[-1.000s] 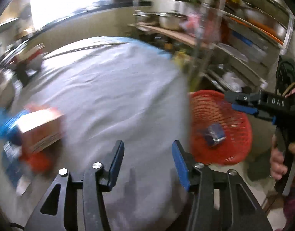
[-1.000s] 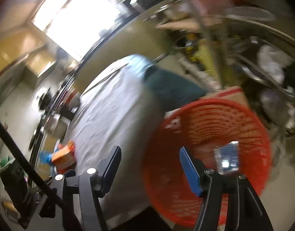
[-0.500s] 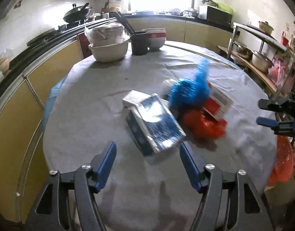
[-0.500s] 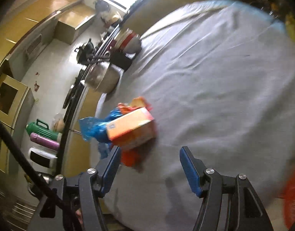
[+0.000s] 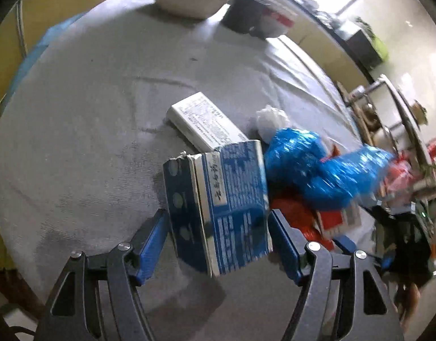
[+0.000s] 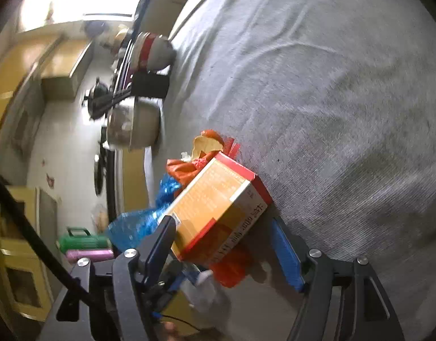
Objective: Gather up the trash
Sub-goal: 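Grasp the blue milk carton with the left tool while the right tool grasps the orange box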
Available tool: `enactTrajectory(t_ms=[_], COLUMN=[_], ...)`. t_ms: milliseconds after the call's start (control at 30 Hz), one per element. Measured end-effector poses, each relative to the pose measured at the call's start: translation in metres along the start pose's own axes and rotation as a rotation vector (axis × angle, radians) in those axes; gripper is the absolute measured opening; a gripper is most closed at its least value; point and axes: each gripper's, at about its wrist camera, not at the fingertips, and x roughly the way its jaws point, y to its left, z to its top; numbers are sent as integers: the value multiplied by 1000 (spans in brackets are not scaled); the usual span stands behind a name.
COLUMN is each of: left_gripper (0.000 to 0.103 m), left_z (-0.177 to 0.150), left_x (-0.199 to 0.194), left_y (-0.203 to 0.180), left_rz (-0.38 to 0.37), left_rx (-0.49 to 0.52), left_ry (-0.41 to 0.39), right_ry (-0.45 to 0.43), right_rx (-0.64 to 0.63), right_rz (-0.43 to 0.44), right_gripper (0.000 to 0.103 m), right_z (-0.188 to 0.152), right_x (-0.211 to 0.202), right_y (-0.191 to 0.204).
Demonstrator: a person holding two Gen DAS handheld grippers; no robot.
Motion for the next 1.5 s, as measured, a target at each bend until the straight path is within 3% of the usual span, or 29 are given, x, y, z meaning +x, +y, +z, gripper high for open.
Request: enactTrajectory(t_ms=[133, 333, 567, 733, 800, 900, 1000, 1100, 1167, 1200, 1233, 1300, 1467, 1500], left_gripper=[76, 77, 75, 50, 42, 11, 11, 13, 28, 49, 64, 65, 67, 72], left_z=[9, 18, 11, 2, -2, -9, -10, -8, -3, 0, 3, 10, 33, 32], left_x=[11, 20, 24, 22, 21, 19, 11, 3, -2, -2, -1, 1, 30, 30], left_y=[-10, -19, -12, -8, -2, 3, 13, 17, 20, 20, 22, 22, 25, 22], left_rz=[38, 77, 78, 89, 83, 98, 64, 33, 13, 13, 18, 8, -1, 1], left_rx=[-4, 1, 53, 84, 91, 99, 78, 58, 36, 21, -1, -32, -163, -179], left_ry=[9, 12, 10, -2, 5, 33, 42, 30, 25, 24, 17, -8, 78, 68], right_ry=[-22, 22, 50, 48, 24, -6, -29, -28, -19, -20, -18, -3, 4, 6], right_rx=[-6, -75, -281, -340, -384, -430, -461, -446, -428, -416, -403, -396, -424, -433], right_rz=[-55, -259, -298, -310, -353, -401, -433, -416, -385, -373, -367, -370, -381, -381], right_gripper=[75, 75, 73, 64, 63, 61, 61, 61, 63, 63, 64, 66, 66, 66], right_z=[12, 14, -3, -11, -18, -23, -27, -28, -29, -30, -31, -35, -44, -45], right_x=[6, 39, 38, 22, 13, -3, -21, -33, -38, -42, -43, -42, -40, -39], right_y=[17, 47, 61, 47, 41, 33, 22, 13, 9, 5, 2, 0, -2, -2])
